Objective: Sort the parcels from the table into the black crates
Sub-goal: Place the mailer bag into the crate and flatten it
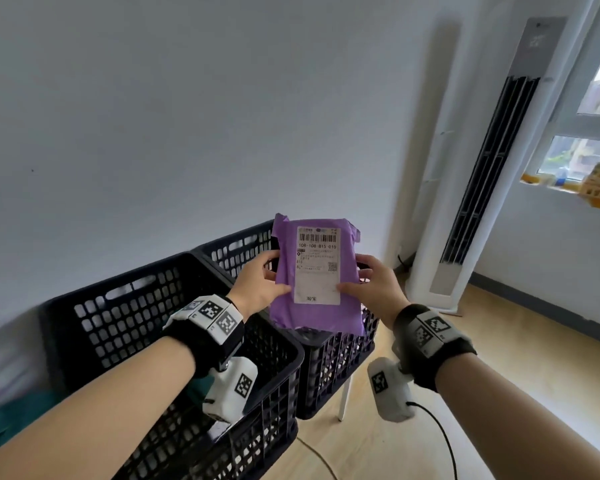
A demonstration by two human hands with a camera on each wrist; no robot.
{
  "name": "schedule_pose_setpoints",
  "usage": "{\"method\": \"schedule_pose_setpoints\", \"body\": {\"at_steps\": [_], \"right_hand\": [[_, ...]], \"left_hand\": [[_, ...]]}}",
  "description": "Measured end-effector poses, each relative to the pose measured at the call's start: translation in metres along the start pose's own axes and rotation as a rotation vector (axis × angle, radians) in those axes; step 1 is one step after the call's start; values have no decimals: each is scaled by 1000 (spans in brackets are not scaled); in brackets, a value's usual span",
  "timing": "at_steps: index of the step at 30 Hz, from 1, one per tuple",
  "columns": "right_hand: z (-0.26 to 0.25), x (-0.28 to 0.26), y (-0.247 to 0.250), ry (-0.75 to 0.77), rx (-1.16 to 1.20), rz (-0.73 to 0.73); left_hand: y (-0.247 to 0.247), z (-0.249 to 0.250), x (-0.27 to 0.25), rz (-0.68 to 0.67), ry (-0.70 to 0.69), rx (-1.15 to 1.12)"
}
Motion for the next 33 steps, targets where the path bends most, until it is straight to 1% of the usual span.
{"method": "schedule_pose_setpoints", "body": {"at_steps": [8,11,14,16,19,22,27,30,33], "right_hand": [[2,111,-5,112,-41,-210],[-2,145,-6,153,-66,-317],[-6,178,-9,180,-88,-415],[-9,199,-18,201,-117,-467],[-8,228,-39,195,-173,-563],[-6,251,-65,191,-224,-636],[6,274,-106,175,-264,-700],[19,284,-126,171,-325,-709],[36,294,-154,120,-353,-773]], "left_hand": [[-11,-12,68,204,96,-32],[-17,-13,89,267,163,-54],[-15,-11,108,314,208,-4],[-13,-13,119,341,257,12],[-11,-21,133,379,352,13],[-3,-32,152,399,426,116],[13,-61,181,406,551,302],[21,-85,199,389,597,374],[25,-109,216,374,630,435]]}}
Point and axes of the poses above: each hand's wrist, its own x-axis towards the middle knuckle, its own y-axis out of the back of the hand, z = x × y, the point moved 10 cm from there along x, towards the middle knuckle, and after that the axes turned 15 degrees about -x, right-handed, at the moved point
